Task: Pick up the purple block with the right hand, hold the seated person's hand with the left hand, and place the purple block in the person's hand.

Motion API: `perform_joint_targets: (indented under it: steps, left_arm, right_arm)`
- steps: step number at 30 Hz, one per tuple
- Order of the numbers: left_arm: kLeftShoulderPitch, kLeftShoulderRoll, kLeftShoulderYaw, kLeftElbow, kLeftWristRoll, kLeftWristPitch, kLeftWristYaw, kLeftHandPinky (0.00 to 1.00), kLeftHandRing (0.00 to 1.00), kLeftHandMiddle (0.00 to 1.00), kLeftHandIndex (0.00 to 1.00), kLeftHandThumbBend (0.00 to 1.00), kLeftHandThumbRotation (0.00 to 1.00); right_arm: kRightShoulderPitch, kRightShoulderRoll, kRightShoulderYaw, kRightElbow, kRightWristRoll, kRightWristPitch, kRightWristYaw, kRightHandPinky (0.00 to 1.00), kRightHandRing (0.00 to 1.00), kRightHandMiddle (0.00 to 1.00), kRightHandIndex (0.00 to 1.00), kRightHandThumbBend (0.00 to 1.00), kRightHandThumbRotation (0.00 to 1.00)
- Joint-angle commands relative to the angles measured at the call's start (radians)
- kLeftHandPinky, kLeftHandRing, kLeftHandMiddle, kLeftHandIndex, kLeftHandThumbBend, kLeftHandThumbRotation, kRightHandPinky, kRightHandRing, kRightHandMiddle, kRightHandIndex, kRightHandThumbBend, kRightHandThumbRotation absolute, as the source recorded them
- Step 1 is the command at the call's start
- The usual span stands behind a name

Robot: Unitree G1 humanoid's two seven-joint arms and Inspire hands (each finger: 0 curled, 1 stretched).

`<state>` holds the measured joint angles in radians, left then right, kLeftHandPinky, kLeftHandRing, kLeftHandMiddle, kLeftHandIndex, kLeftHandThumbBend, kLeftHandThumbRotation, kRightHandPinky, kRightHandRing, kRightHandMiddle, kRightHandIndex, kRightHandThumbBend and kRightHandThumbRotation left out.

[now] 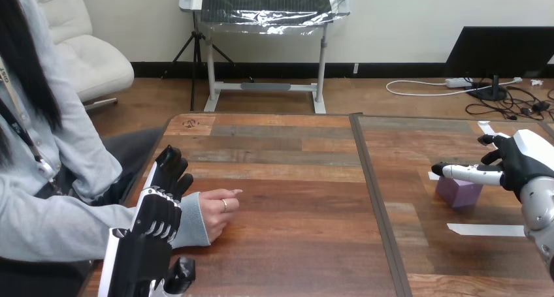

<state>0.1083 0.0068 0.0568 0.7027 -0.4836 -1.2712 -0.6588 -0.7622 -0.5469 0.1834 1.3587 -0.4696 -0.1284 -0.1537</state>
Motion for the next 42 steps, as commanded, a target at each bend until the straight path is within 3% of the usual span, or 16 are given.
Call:
perform_joint_targets:
  steps: [1, 14, 20, 23, 26, 29, 38, 42]
  left_arm:
    - [-0.058, -0.004, 0.003, -0.006, -0.009, -0.003, -0.006, 0.95, 0.98, 0.98, 0.96, 1.0, 0.73]
    - [-0.058, -0.012, 0.013, -0.003, 0.0, -0.002, 0.008, 0.95, 0.97, 0.97, 0.95, 1.0, 0.73]
    - [-0.066, -0.01, 0.015, 0.007, -0.001, -0.01, 0.003, 0.95, 0.96, 0.97, 0.95, 1.0, 0.73]
    - [-0.066, -0.01, 0.016, 0.007, 0.002, -0.009, 0.005, 0.95, 0.97, 0.97, 0.95, 1.0, 0.74]
    - [-0.065, -0.011, 0.016, 0.005, 0.004, -0.003, 0.009, 0.95, 0.97, 0.97, 0.95, 1.0, 0.74]
    - [-0.066, -0.008, 0.013, 0.005, -0.003, 0.001, 0.001, 0.95, 0.97, 0.97, 0.95, 1.0, 0.74]
    - [-0.074, -0.009, 0.015, 0.013, -0.013, -0.004, -0.011, 0.97, 0.98, 0.97, 0.95, 1.0, 0.73]
    - [-0.078, -0.008, 0.016, 0.017, -0.013, -0.005, -0.015, 0.96, 0.98, 0.98, 0.96, 1.0, 0.73]
  right_arm:
    - [-0.053, -0.009, 0.0, -0.01, 0.0, -0.013, -0.023, 0.64, 0.76, 0.76, 0.87, 1.0, 0.57]
    - [-0.055, -0.014, 0.004, -0.007, -0.005, -0.011, -0.017, 0.65, 0.77, 0.77, 0.88, 1.0, 0.58]
    - [-0.055, -0.014, 0.001, -0.007, -0.003, -0.011, -0.021, 0.61, 0.69, 0.68, 0.88, 1.0, 0.59]
    - [-0.055, -0.014, 0.0, -0.007, -0.002, -0.013, -0.022, 0.48, 0.54, 0.52, 0.87, 1.0, 0.58]
    - [-0.055, -0.014, 0.0, -0.007, -0.002, -0.013, -0.021, 0.42, 0.49, 0.48, 0.87, 1.0, 0.58]
    - [-0.054, -0.015, -0.001, -0.007, -0.001, -0.015, -0.022, 0.41, 0.5, 0.49, 0.87, 1.0, 0.57]
    - [-0.054, -0.015, -0.002, -0.009, 0.001, -0.018, -0.021, 0.54, 0.66, 0.65, 0.87, 1.0, 0.58]
    - [-0.054, -0.015, -0.001, -0.009, 0.0, -0.017, -0.02, 0.56, 0.67, 0.65, 0.87, 1.0, 0.58]
